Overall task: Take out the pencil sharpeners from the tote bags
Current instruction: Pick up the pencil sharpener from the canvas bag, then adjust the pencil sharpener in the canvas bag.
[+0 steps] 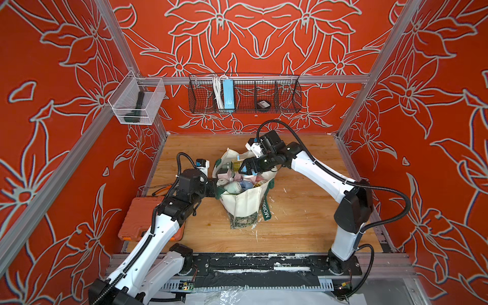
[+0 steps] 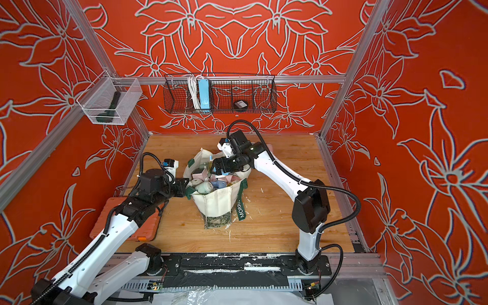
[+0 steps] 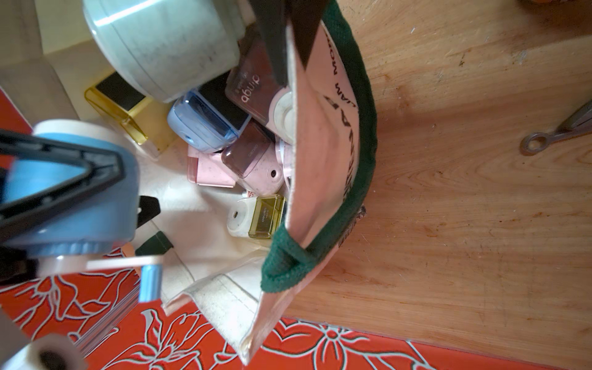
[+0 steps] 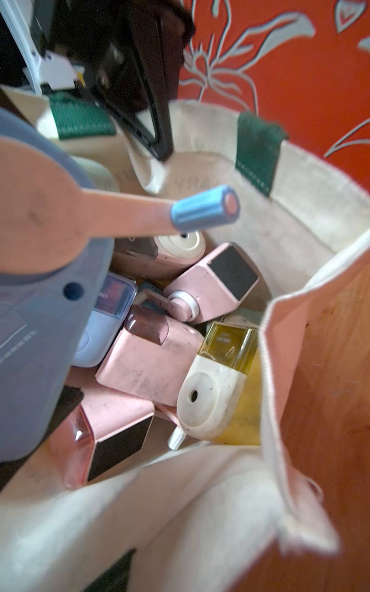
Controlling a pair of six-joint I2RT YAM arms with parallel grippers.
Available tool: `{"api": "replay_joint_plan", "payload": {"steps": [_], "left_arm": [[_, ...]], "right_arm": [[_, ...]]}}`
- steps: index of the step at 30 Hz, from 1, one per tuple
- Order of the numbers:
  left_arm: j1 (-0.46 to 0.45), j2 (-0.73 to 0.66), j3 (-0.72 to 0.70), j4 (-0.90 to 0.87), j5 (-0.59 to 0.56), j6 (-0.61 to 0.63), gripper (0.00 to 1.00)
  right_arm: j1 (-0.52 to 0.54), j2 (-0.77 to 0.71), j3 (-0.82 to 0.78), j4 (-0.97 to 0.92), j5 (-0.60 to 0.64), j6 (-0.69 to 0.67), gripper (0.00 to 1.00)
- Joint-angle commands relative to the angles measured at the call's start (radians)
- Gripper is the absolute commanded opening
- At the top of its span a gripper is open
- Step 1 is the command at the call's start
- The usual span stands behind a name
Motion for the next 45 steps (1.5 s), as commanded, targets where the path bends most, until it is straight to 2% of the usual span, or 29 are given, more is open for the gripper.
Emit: {"api": "replay_joint_plan", "payload": {"steps": [1, 5, 9, 12, 16, 20, 24, 29, 33, 37, 41, 45], "left_arm": [[-0.007, -0.027, 0.003, 0.055, 0.022, 0.008, 0.0], [-0.007, -0.027, 0.002, 0.055, 0.021, 0.008, 0.0], [-0.007, -0.024, 0.003, 0.056, 0.024, 0.008, 0.0], [-0.007, -0.024, 0.002, 0.056, 0.025, 0.007, 0.0], [-0.007, -0.023, 0.002, 0.056, 0.026, 0.007, 0.0], [-0.007, -0.02, 0.003, 0.058, 0.027, 0.007, 0.0], [-0.007, -0.018, 0.002, 0.056, 0.029, 0.007, 0.0], [-0.009, -0.021, 0.003, 0.056, 0.027, 0.007, 0.0], [-0.008, -0.021, 0.002, 0.056, 0.028, 0.008, 0.0], [-0.008, -0.021, 0.002, 0.055, 0.026, 0.008, 0.0], [-0.008, -0.018, 0.002, 0.055, 0.027, 0.009, 0.0], [-0.009, -0.019, 0.003, 0.055, 0.026, 0.009, 0.0]], "right_arm": [[-0.016, -0.015, -0.007, 0.048, -0.172, 0.069, 0.71], [-0.012, 0.011, -0.018, 0.056, -0.23, 0.082, 0.71], [0.0, 0.017, -0.002, -0.038, -0.263, -0.01, 0.74], [0.012, 0.025, 0.0, -0.141, -0.228, -0.075, 0.77], [0.062, 0.065, 0.022, -0.317, -0.091, -0.169, 0.81], [0.113, 0.083, 0.029, -0.357, 0.064, -0.197, 0.9], [0.154, 0.111, 0.092, -0.423, 0.302, -0.211, 0.99], [0.207, 0.111, 0.157, -0.46, 0.595, -0.217, 0.99], [0.233, 0.114, 0.186, -0.482, 0.632, -0.231, 0.99], [0.274, 0.132, 0.208, -0.522, 0.739, -0.226, 0.99], [0.275, 0.153, 0.216, -0.534, 0.699, -0.227, 0.99], [0.275, 0.157, 0.217, -0.501, 0.71, -0.22, 0.96]]}}
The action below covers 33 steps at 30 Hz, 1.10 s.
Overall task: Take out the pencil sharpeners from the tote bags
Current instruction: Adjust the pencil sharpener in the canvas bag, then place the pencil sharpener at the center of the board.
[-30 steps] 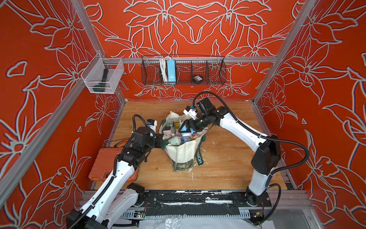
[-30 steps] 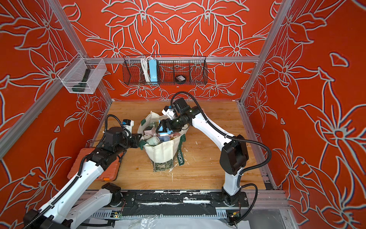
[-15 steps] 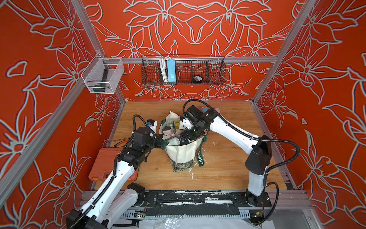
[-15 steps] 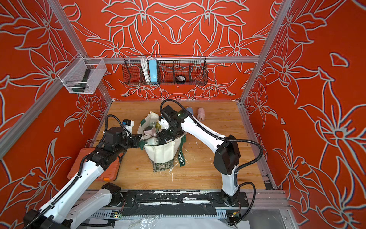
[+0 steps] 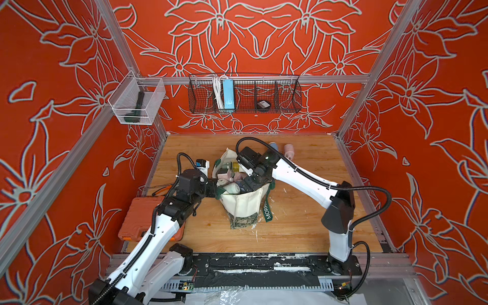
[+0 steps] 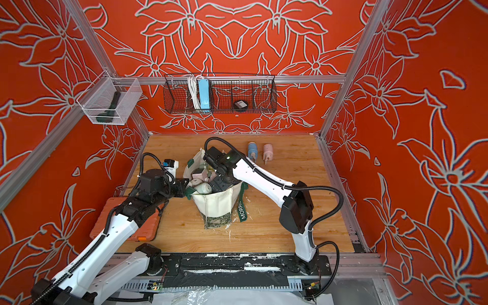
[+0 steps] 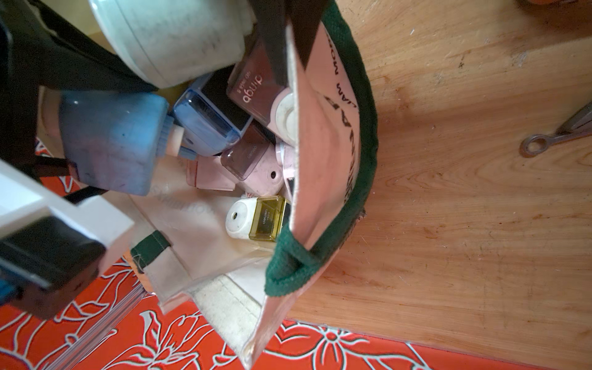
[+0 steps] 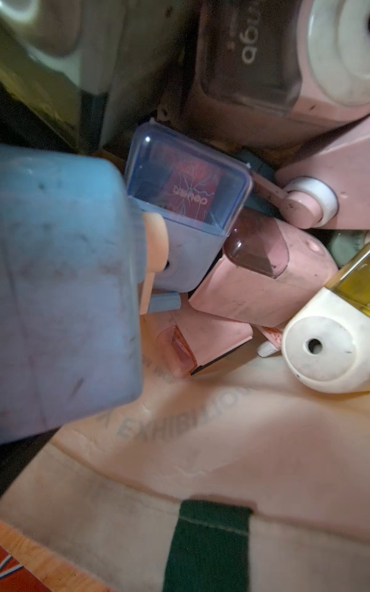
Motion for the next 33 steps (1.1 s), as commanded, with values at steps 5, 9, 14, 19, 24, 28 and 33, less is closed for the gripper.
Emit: {"api": "replay_joint_plan", "payload": {"steps": [5, 9, 14, 19, 24, 28, 33], "left_arm": [[-0.009, -0.018, 0.005, 0.055, 0.026, 0.009, 0.0], [-0.009, -0.018, 0.006, 0.055, 0.025, 0.009, 0.0], [-0.008, -0.02, 0.006, 0.055, 0.025, 0.008, 0.0], [-0.009, -0.021, 0.005, 0.056, 0.025, 0.008, 0.0], [-0.009, -0.02, 0.005, 0.056, 0.028, 0.007, 0.0], [-0.008, -0.02, 0.005, 0.058, 0.029, 0.007, 0.0], [-0.009, -0.02, 0.004, 0.058, 0.032, 0.006, 0.0]], "right_arm": [[0.008, 0.021, 0.048, -0.008, 0.011, -0.009, 0.88], [0.0, -0.022, 0.036, 0.046, -0.018, -0.008, 0.83], [-0.037, -0.124, -0.017, 0.144, -0.099, 0.005, 0.78], [-0.112, -0.246, -0.113, 0.245, -0.212, 0.037, 0.76], [-0.224, -0.335, -0.18, 0.31, -0.308, 0.08, 0.74], [-0.347, -0.406, -0.237, 0.377, -0.354, 0.121, 0.74], [-0.572, -0.45, -0.333, 0.509, -0.495, 0.24, 0.73]]}}
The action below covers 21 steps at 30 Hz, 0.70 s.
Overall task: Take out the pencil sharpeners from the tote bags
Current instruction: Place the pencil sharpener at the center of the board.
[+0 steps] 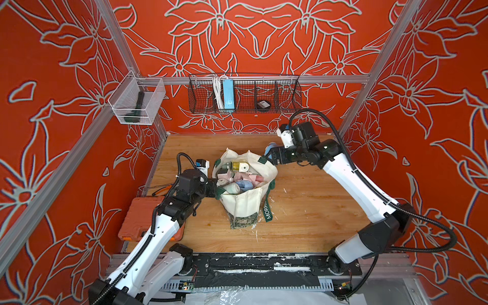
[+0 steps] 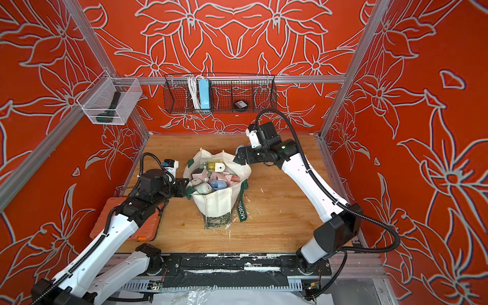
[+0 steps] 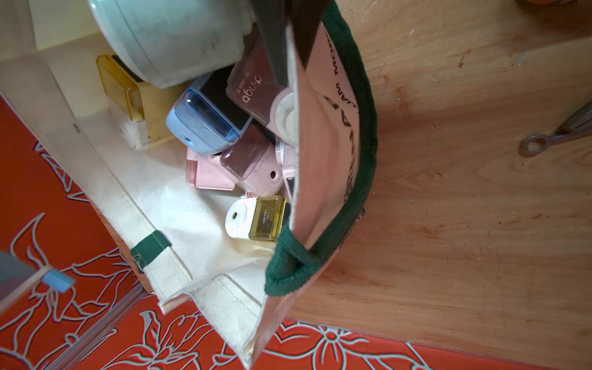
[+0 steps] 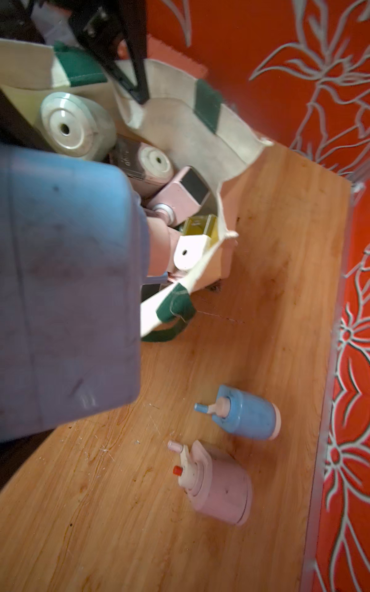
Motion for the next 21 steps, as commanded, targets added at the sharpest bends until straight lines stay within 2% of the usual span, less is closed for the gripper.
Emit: {"api": "replay_joint_plan", "payload": {"steps": [1, 5, 10, 13, 21], "left_arm": [[-0.01, -0.02, 0.006, 0.057, 0.032, 0.006, 0.0], [-0.012, -0.023, 0.004, 0.057, 0.032, 0.006, 0.0], [-0.015, -0.023, 0.005, 0.057, 0.032, 0.007, 0.0], [-0.015, -0.023, 0.005, 0.057, 0.031, 0.005, 0.0], [-0.019, -0.017, 0.005, 0.054, 0.023, 0.007, 0.0]], "right_arm": [[-0.151, -0.035, -0.077, 0.163, -0.15, 0.133, 0.73], [-0.31, -0.001, -0.164, 0.306, -0.22, 0.242, 0.7], [-0.449, 0.14, -0.21, 0.476, -0.281, 0.365, 0.72], [-0.475, 0.247, -0.188, 0.561, -0.261, 0.39, 0.72], [-0.485, 0.552, 0.0, 0.661, -0.378, 0.481, 0.72]]}}
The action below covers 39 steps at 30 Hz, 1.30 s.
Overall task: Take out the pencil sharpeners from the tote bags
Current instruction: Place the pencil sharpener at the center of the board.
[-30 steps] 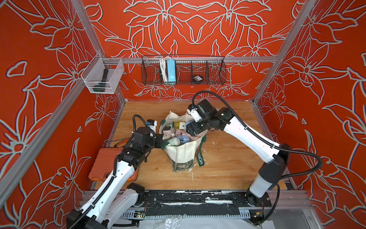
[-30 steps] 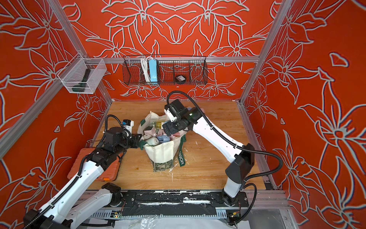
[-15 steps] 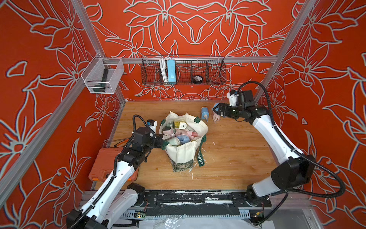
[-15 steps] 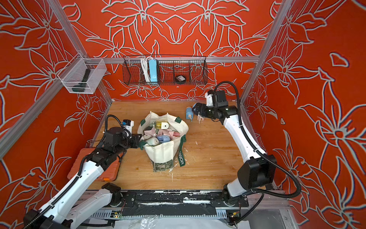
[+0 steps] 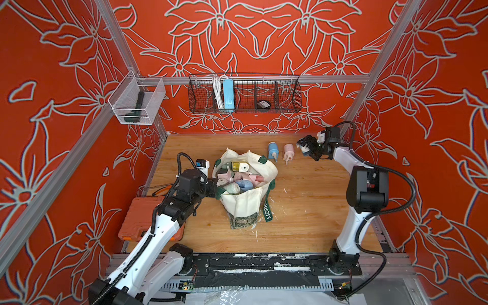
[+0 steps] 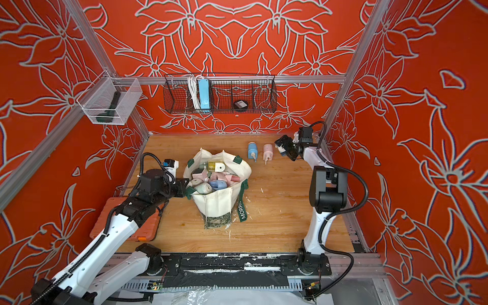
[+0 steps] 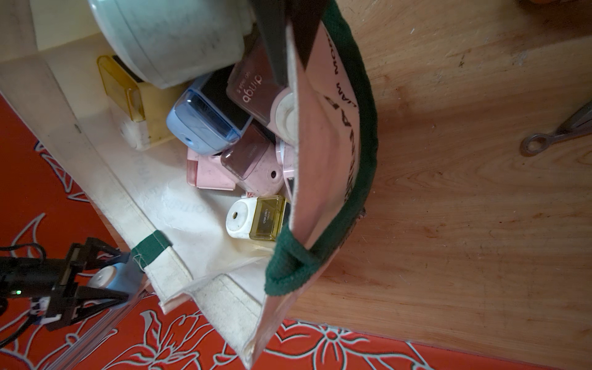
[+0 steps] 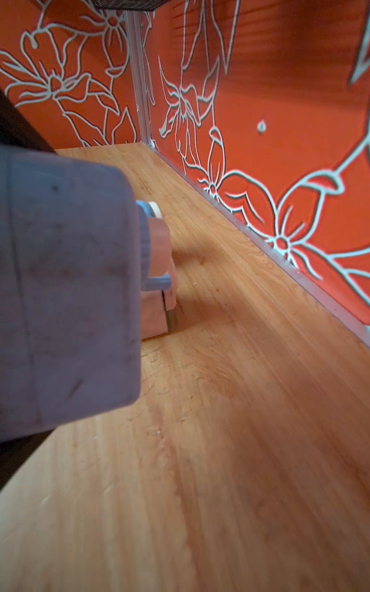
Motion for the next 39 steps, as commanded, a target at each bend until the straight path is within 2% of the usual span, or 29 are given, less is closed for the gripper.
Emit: {"api": "replay_joint_plan", "payload": {"steps": [1, 12, 17, 22, 29, 39], "left_arm": [[-0.015, -0.017, 0.005, 0.052, 0.025, 0.009, 0.0], [-0.016, -0.007, 0.006, 0.052, 0.024, 0.008, 0.0], [-0.015, -0.009, 0.005, 0.051, 0.022, 0.01, 0.0], [-0.016, -0.009, 0.005, 0.051, 0.023, 0.01, 0.0], [-0.017, -0.011, 0.005, 0.052, 0.024, 0.01, 0.0], [-0.017, -0.009, 0.005, 0.052, 0.027, 0.011, 0.0]], "right_arm": [[0.003, 0.061, 0.081, 0.11, -0.086, 0.065, 0.72], [-0.006, 0.2, 0.044, 0.241, -0.167, 0.155, 0.76], [-0.006, 0.23, 0.032, 0.258, -0.187, 0.168, 0.85], [-0.003, 0.247, 0.022, 0.246, -0.192, 0.165, 0.89], [0.004, 0.234, 0.013, 0.153, -0.115, 0.108, 0.98], [0.021, 0.213, 0.05, -0.02, -0.008, 0.004, 0.99]]}}
